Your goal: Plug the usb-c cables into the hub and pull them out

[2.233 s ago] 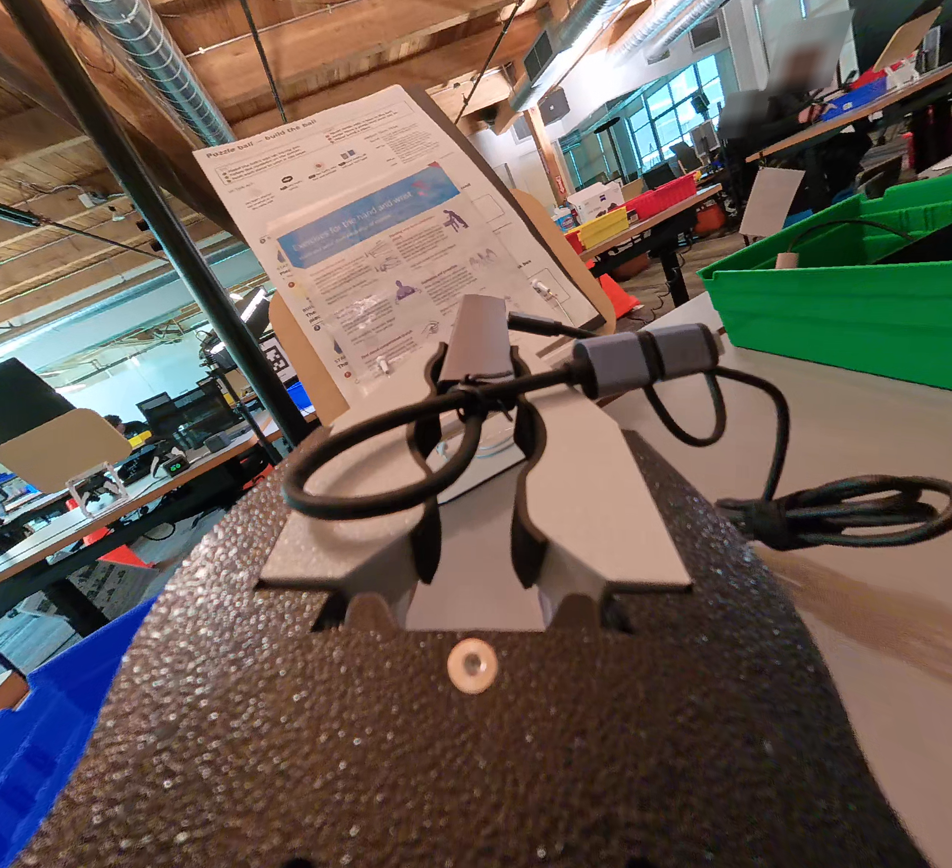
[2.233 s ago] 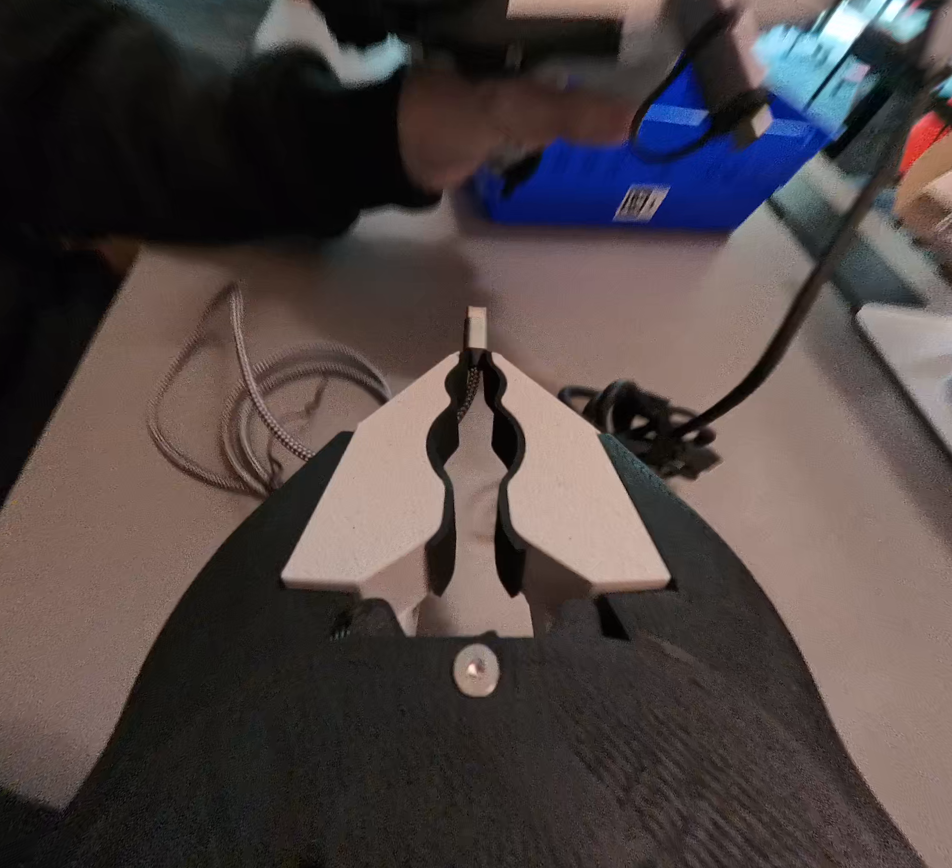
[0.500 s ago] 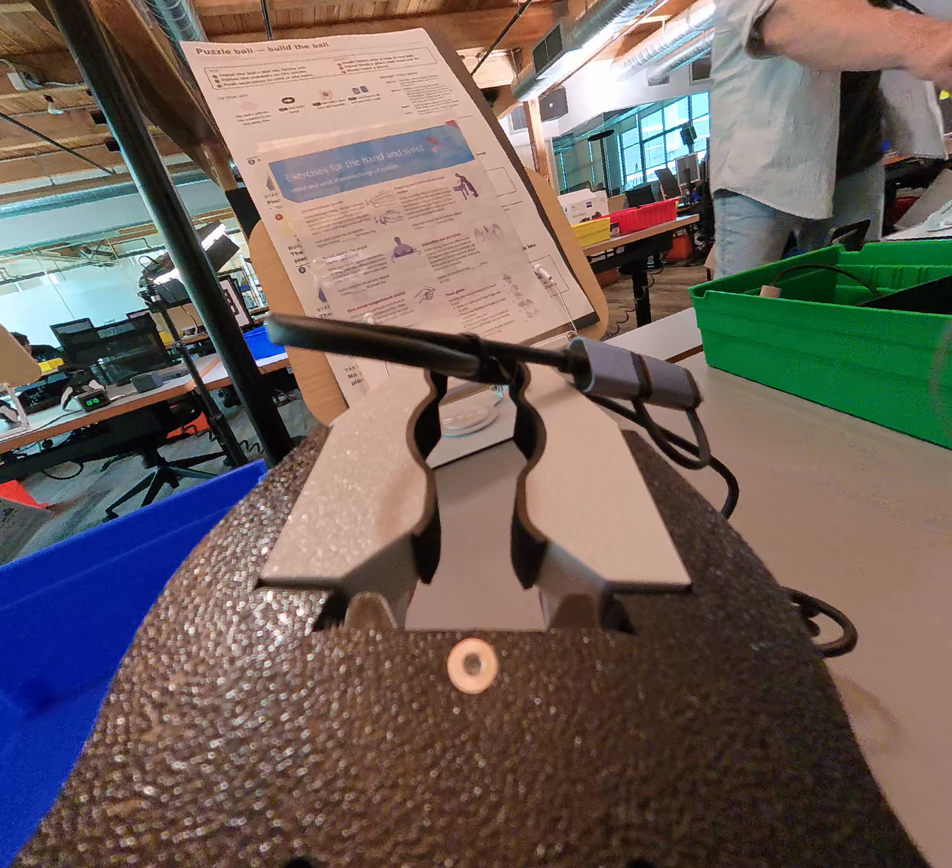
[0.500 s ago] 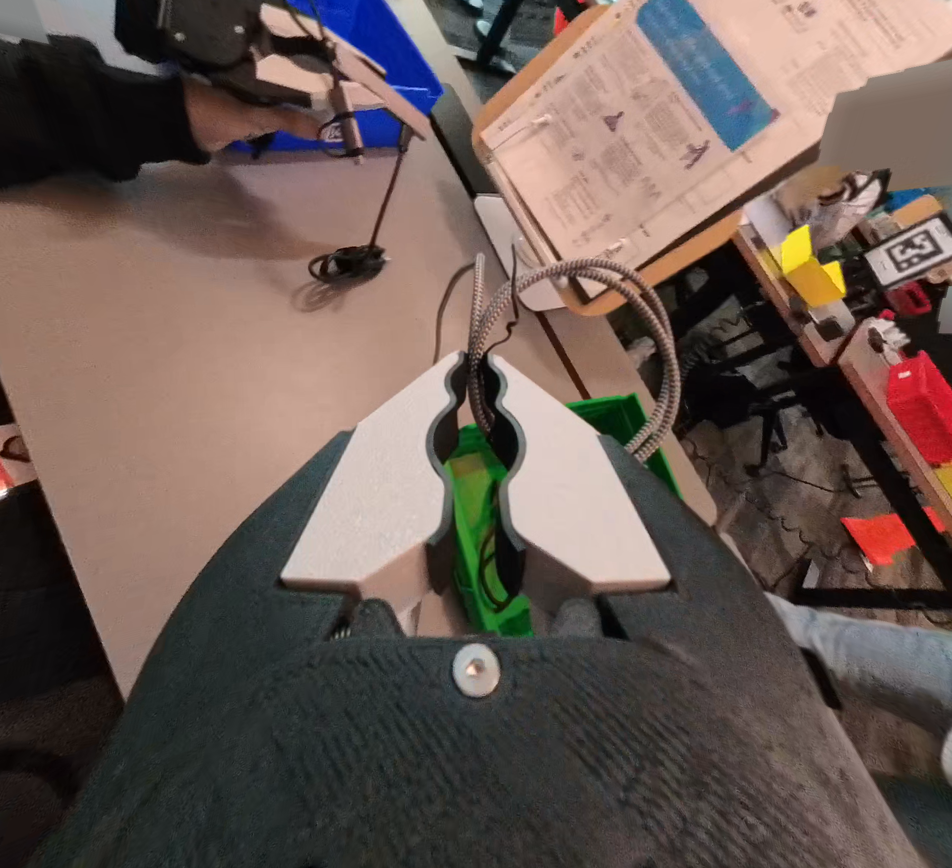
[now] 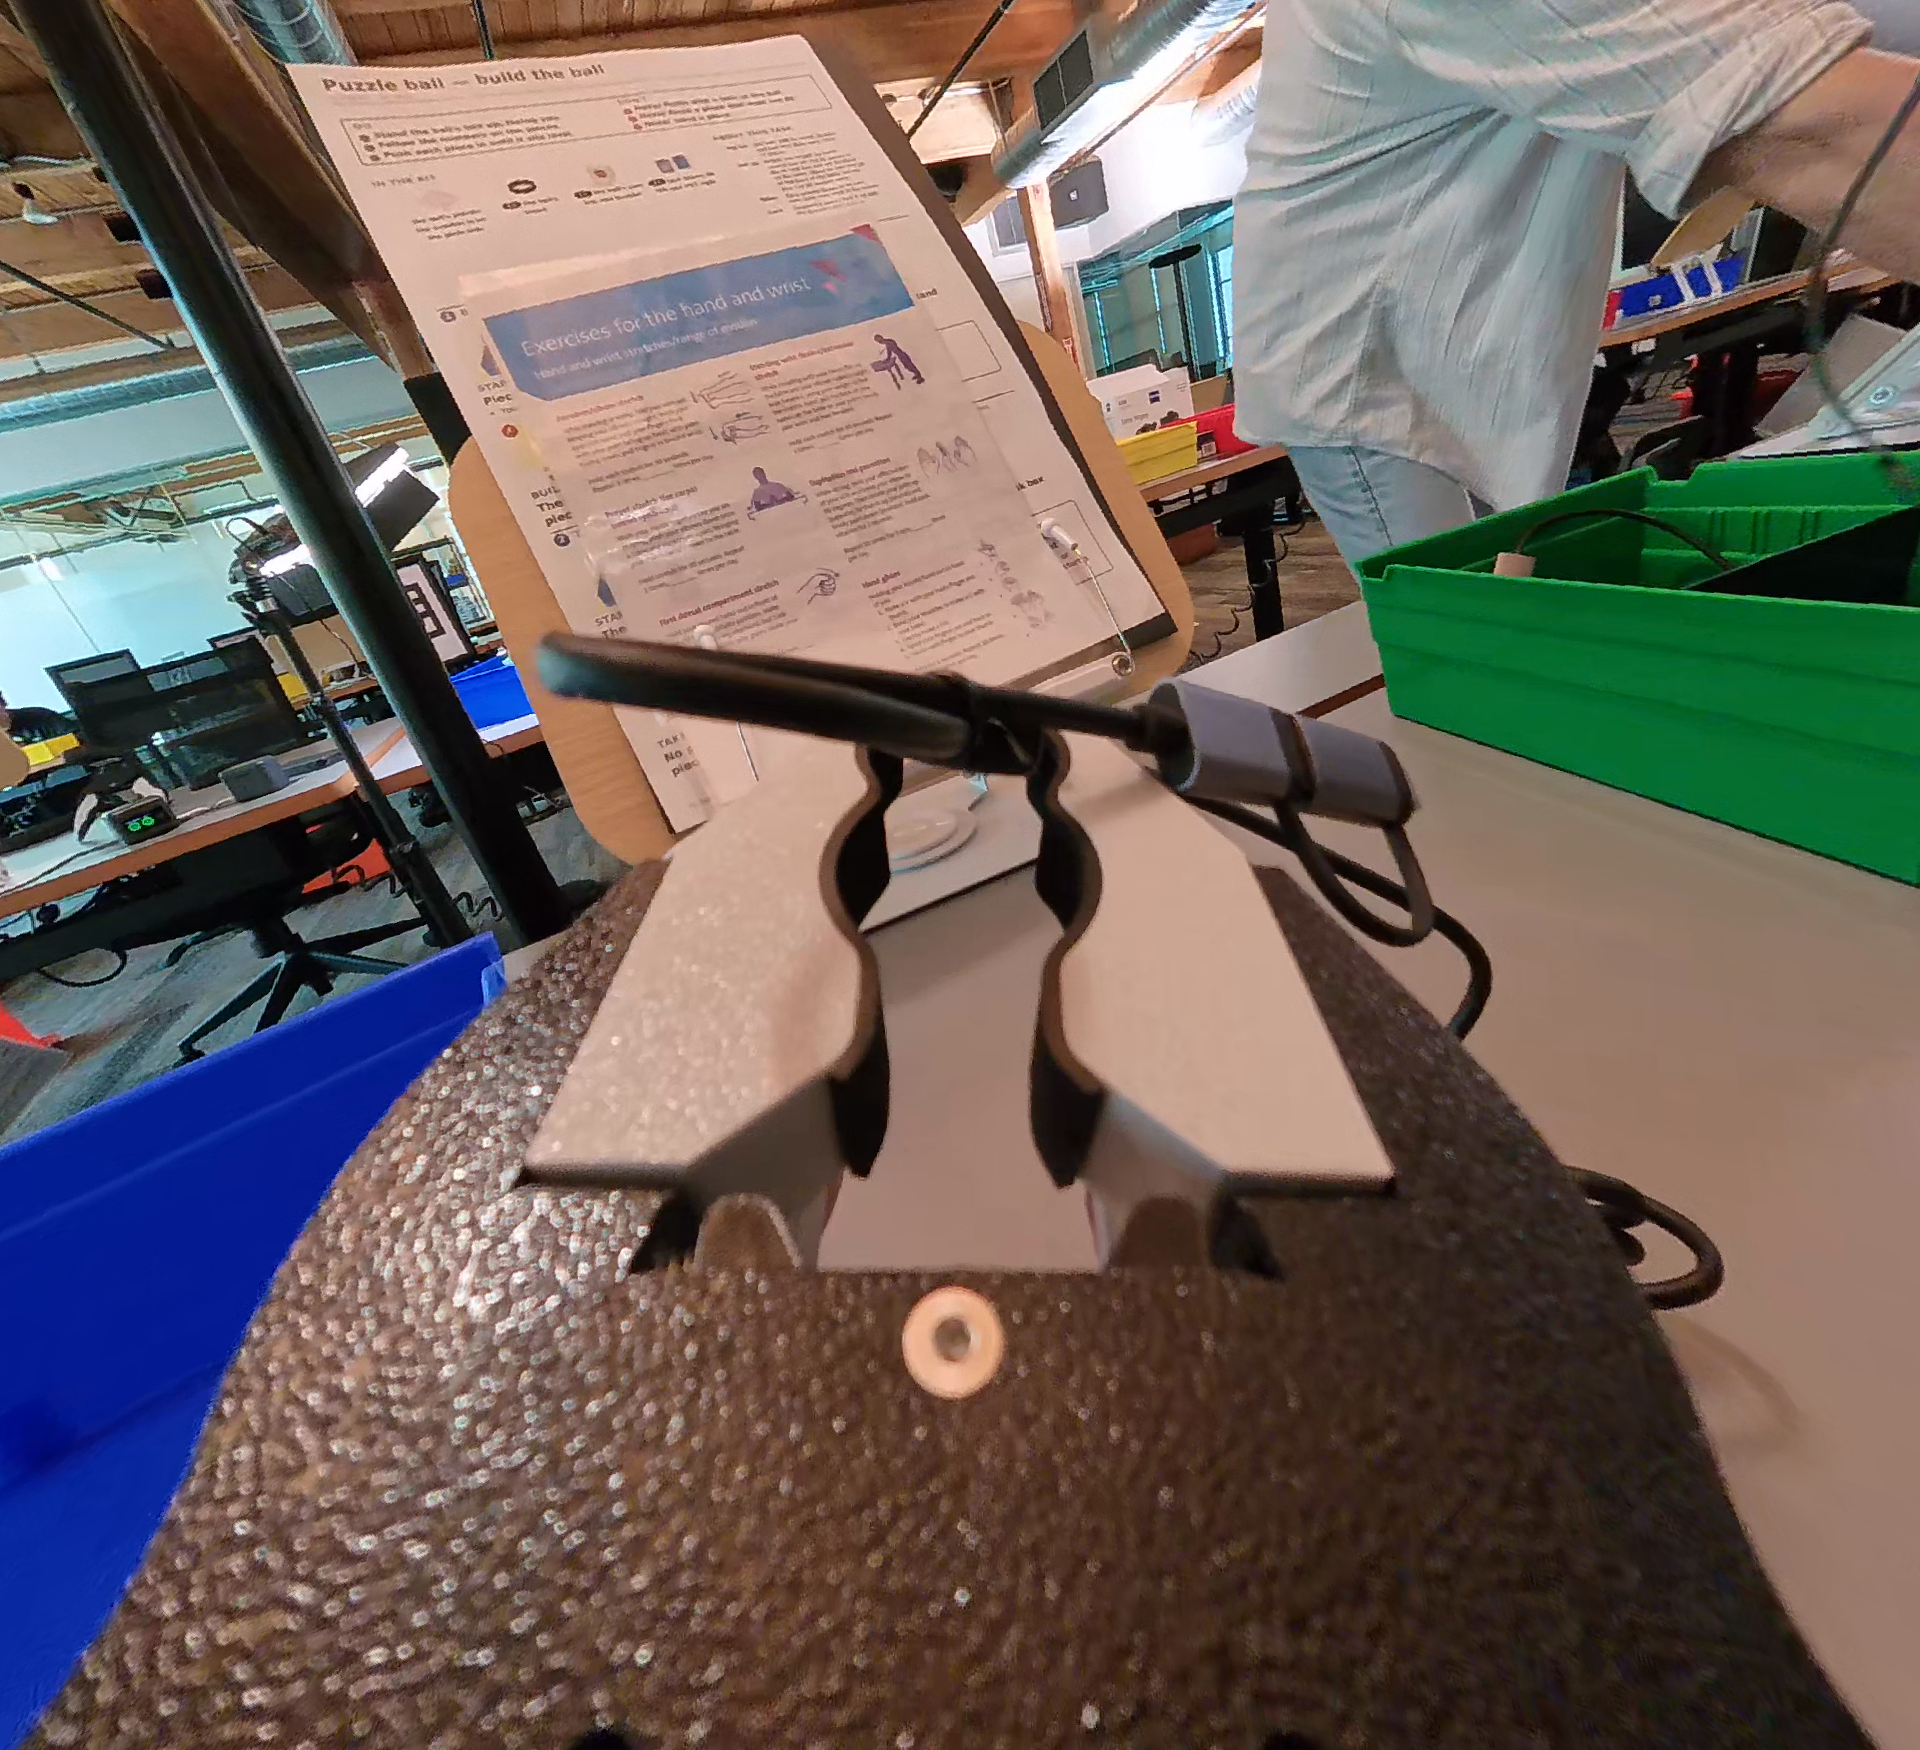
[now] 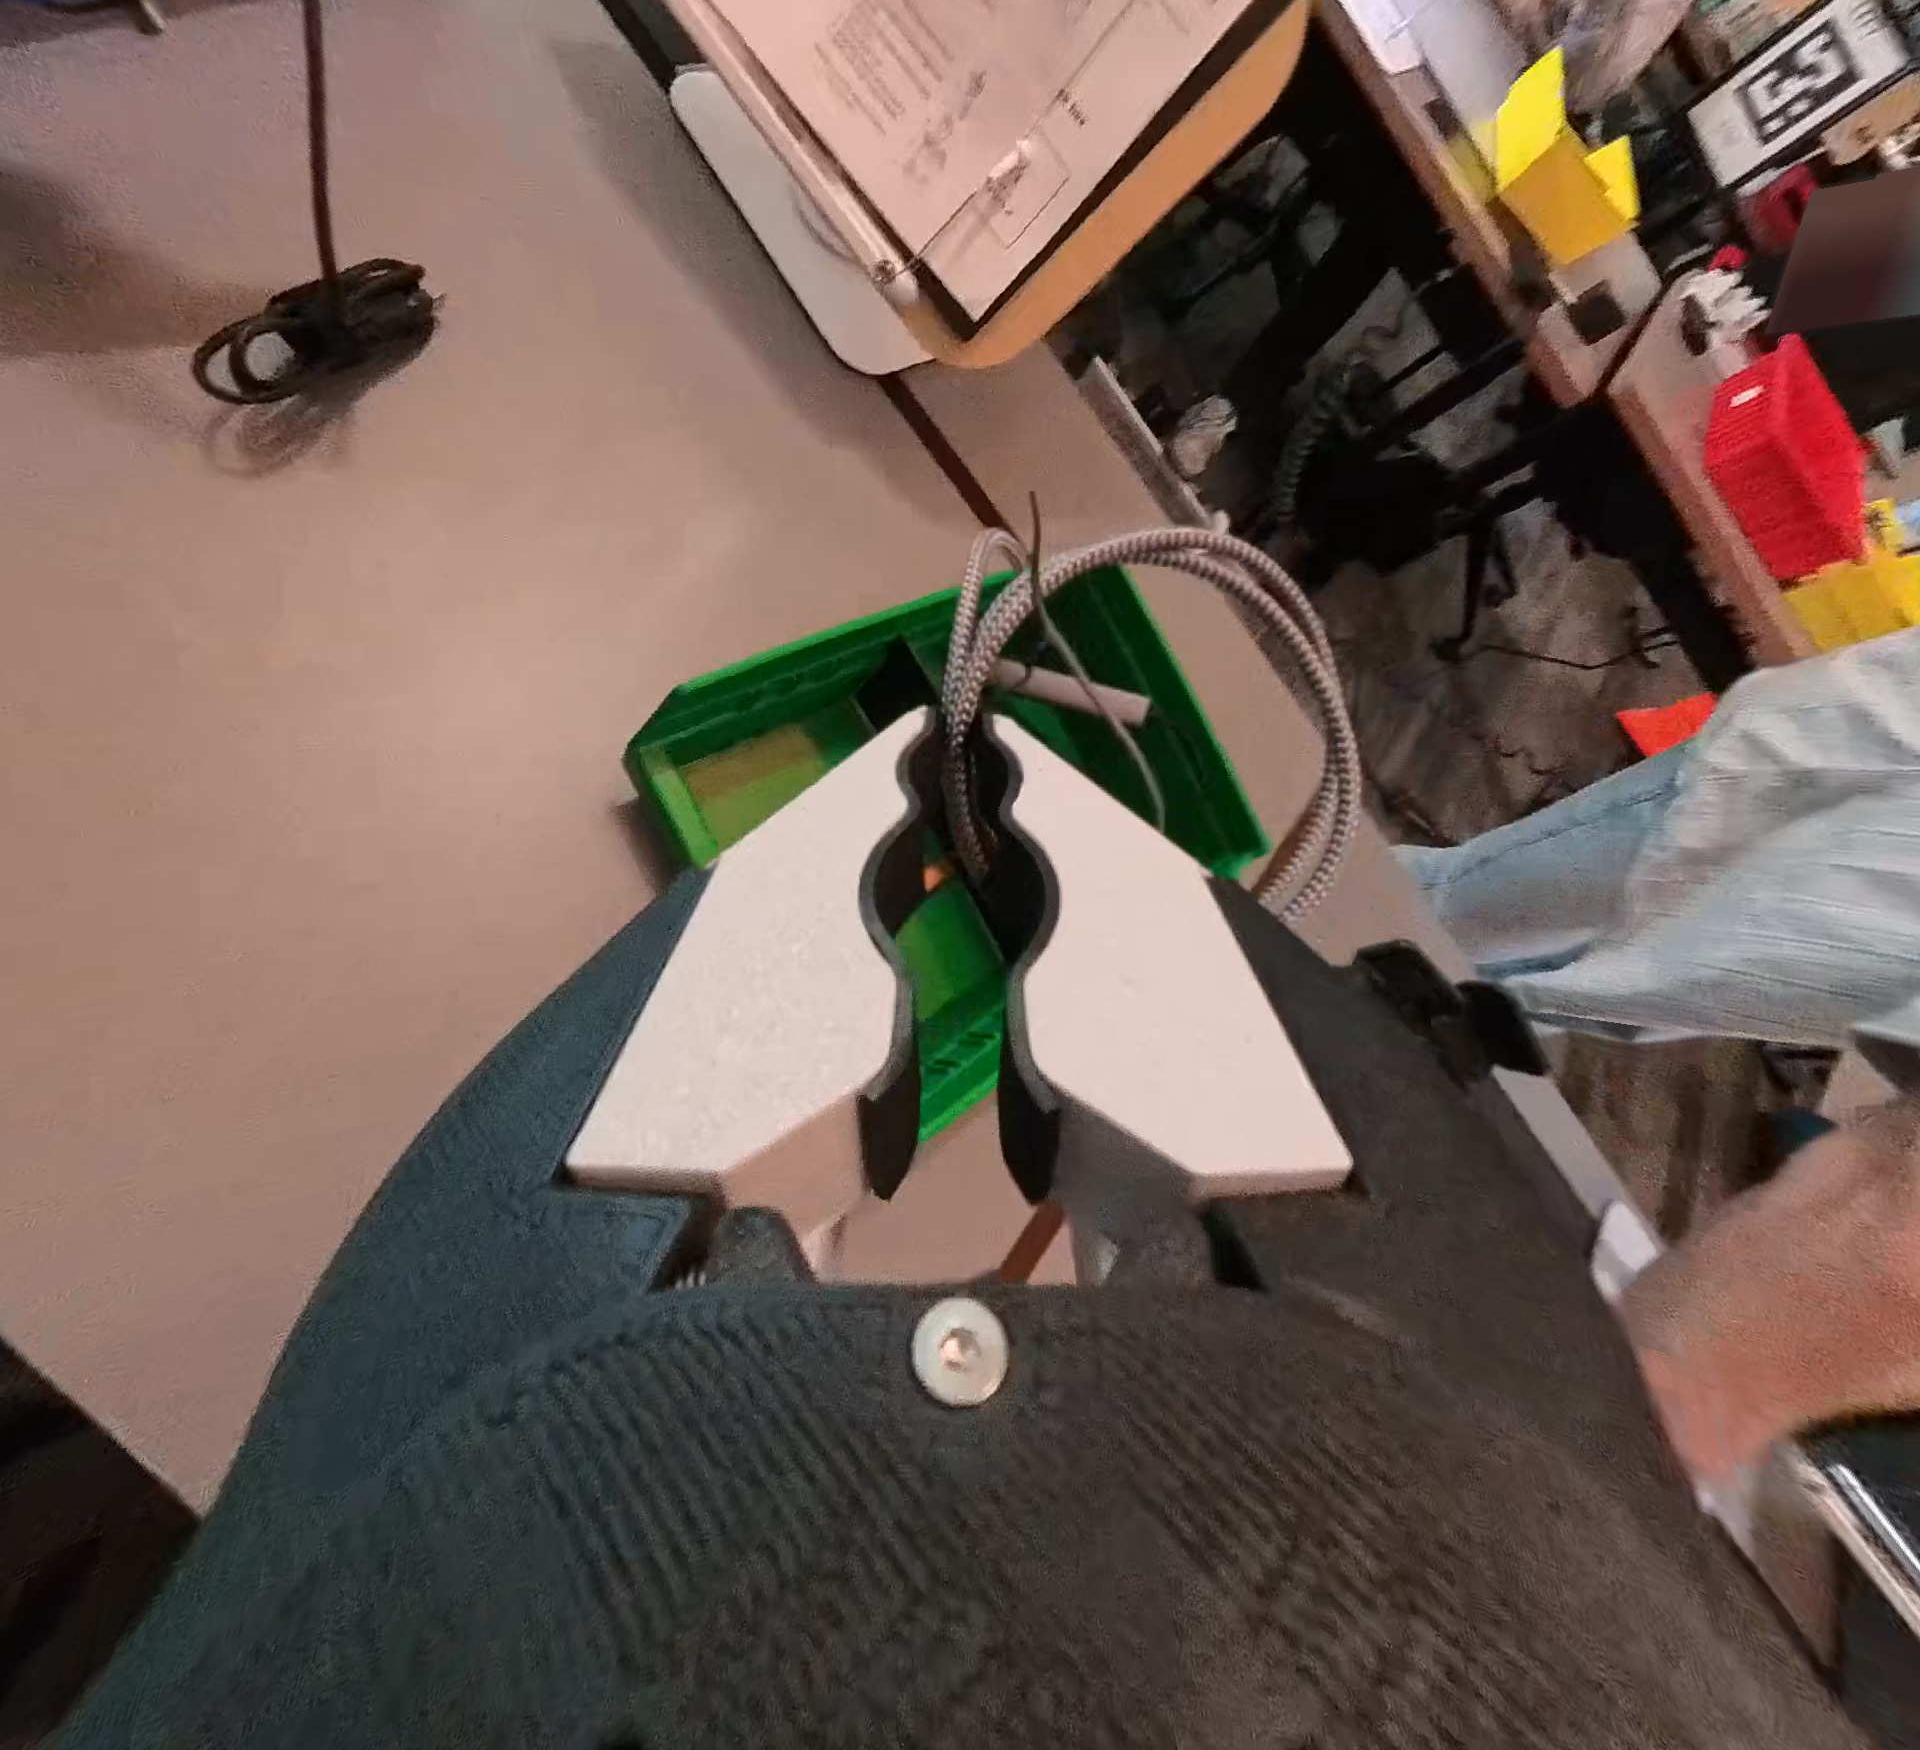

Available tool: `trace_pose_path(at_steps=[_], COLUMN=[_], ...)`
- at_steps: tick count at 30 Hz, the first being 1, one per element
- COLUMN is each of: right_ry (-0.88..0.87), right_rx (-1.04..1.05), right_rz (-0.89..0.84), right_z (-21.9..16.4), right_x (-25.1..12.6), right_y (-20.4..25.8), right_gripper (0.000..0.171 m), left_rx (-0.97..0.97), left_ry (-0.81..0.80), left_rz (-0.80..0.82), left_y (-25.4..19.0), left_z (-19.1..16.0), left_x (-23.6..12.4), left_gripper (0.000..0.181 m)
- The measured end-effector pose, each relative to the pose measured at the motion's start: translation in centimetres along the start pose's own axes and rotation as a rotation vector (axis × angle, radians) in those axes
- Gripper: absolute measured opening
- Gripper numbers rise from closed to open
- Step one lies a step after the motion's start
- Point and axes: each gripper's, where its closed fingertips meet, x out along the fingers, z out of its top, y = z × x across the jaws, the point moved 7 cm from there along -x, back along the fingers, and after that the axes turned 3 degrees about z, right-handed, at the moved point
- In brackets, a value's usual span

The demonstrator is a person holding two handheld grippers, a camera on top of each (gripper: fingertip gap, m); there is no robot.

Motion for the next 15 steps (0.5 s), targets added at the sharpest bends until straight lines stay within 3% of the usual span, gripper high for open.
trace_pose_path(at_steps=[4,11,13,15], right_ry=[-0.043,-0.162,-0.208,-0.236], right_rx=[0.052,0.089,0.111,0.135], right_rz=[0.093,0.086,0.022,-0.161], right_z=[-0.2,0.9,1.4,1.9], right_x=[2.0,1.8,0.7,-1.1], right_y=[0.8,0.0,-0.8,-2.6], right_gripper=[0.004,0.004,0.004,0.004], left_rx=[-0.01,-0.025,-0.026,-0.025], left_ry=[0.004,0.008,0.011,0.008], left_rz=[-0.002,-0.007,-0.012,-0.014], left_y=[0.1,0.2,0.2,0.1], left_z=[-0.1,-0.2,-0.2,-0.2], left_x=[0.0,0.1,0.1,0.1], left_gripper=[0.022,0.022,0.022,0.022])
